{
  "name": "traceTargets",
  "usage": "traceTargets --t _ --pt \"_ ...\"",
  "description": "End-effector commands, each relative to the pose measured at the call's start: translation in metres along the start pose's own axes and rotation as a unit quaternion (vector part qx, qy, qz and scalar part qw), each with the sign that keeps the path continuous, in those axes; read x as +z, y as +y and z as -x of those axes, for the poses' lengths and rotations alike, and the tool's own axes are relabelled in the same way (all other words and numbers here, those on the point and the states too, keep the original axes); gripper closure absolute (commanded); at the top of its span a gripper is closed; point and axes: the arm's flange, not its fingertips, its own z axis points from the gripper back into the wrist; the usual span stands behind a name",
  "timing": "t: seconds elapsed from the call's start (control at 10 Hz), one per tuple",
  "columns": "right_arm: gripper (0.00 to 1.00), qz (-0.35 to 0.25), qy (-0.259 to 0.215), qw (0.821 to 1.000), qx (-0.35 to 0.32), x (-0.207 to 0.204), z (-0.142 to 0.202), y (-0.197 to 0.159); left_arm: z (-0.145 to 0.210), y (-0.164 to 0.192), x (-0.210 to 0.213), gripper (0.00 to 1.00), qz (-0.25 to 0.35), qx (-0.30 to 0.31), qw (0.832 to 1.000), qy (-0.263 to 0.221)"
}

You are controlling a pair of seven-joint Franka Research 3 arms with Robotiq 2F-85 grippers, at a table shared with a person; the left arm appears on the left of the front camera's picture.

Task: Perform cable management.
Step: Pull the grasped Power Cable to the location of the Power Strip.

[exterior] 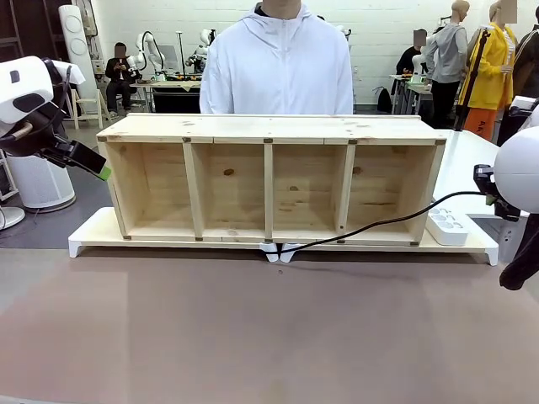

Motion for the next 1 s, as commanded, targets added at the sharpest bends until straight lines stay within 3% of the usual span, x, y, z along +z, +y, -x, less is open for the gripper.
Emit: traceTargets --t 0.0,0.3,0.9 --pt "0.84 -0.009 -0.020 0.999 0.025 -0.007 -0.030 -0.015 -0.002 0.000 -0.002 0.00 0.000 0.007 1.000 -0.006" --pt "0.84 -0.006 -0.045 0.997 0.055 -0.012 -0.070 -0.025 -0.002 0.000 -0.002 0.00 0.000 0.007 1.000 -0.006" --pt "0.84 0.000 -0.023 0.996 0.091 -0.062 -0.132 -0.022 -0.002 0.000 -0.002 0.00 0.000 0.007 1.000 -0.006"
